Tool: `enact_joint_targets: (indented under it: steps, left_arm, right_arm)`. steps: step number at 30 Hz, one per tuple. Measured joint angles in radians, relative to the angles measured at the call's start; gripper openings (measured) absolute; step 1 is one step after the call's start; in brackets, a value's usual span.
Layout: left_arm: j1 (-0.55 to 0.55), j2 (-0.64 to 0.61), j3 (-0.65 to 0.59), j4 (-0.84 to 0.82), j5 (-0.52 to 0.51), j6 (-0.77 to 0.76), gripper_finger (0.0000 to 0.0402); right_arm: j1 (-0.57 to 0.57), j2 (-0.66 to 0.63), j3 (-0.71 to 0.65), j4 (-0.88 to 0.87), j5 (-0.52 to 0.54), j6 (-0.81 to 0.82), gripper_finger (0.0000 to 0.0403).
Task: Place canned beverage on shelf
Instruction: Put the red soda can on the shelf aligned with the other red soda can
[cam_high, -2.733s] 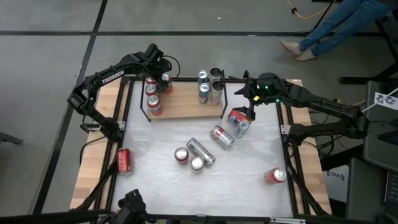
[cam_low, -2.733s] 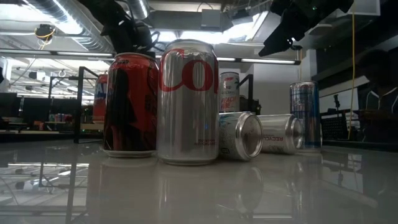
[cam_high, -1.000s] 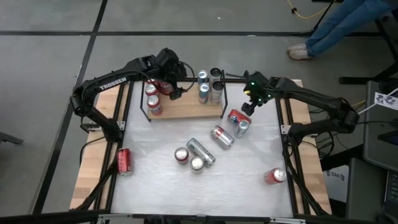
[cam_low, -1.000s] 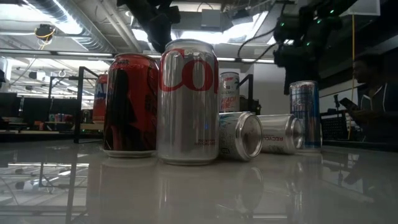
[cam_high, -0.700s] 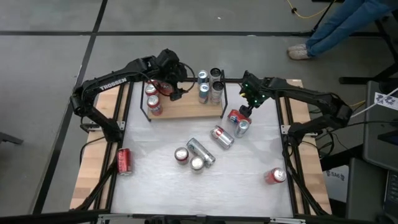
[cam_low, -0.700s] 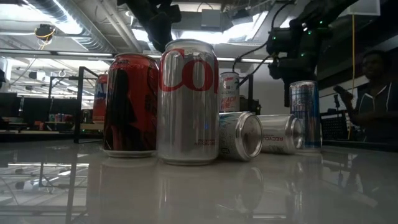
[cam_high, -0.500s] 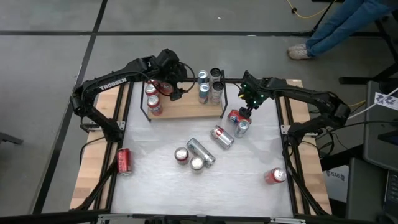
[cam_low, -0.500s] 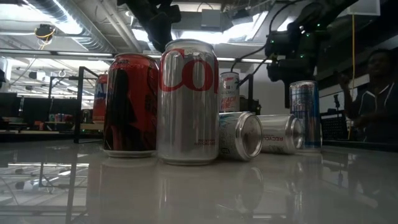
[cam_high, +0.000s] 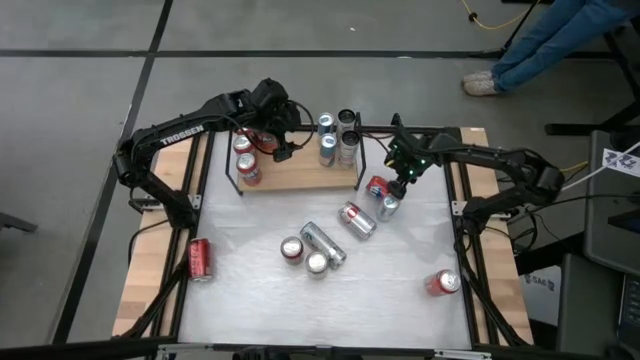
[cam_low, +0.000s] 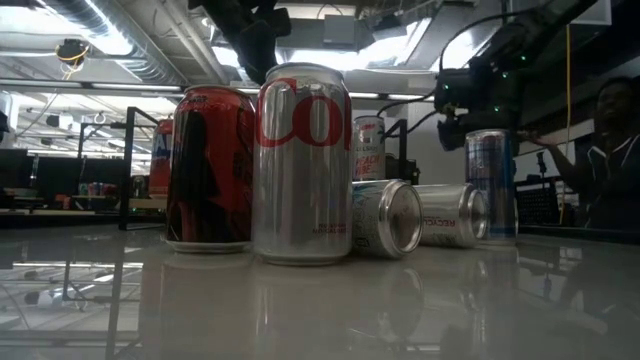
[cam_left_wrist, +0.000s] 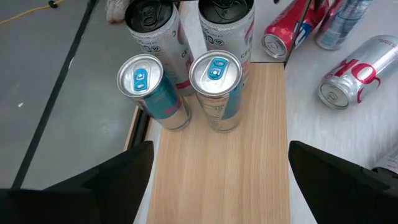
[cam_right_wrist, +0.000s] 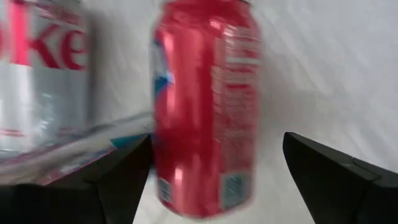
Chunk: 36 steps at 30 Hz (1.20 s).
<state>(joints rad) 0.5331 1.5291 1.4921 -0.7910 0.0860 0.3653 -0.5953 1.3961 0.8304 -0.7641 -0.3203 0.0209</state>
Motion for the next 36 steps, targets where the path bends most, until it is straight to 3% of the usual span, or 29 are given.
enact_joint_targets:
  steps: [3,6,24,36]
  left_arm:
    - [0.000,0.000,0.000,0.000,0.000,0.000,0.0364]
    - [0.000,0.000,0.000,0.000,0.000,0.000,0.0364]
    - [0.000,0.000,0.000,0.000,0.000,-0.023,0.0364]
    - [0.000,0.000,0.000,0.000,0.000,-0.023,0.0364]
  right_arm:
    - [0.000,-0.010,-0.033,0.069,-0.070,0.000,0.0353]
    - [0.000,-0.012,-0.047,0.089,-0.073,0.000,0.0353]
    - [0.000,-0.012,-0.072,0.115,-0.002,0.001,0.0353]
    - [0.000,-0.014,-0.071,0.072,0.037,0.104,0.0353]
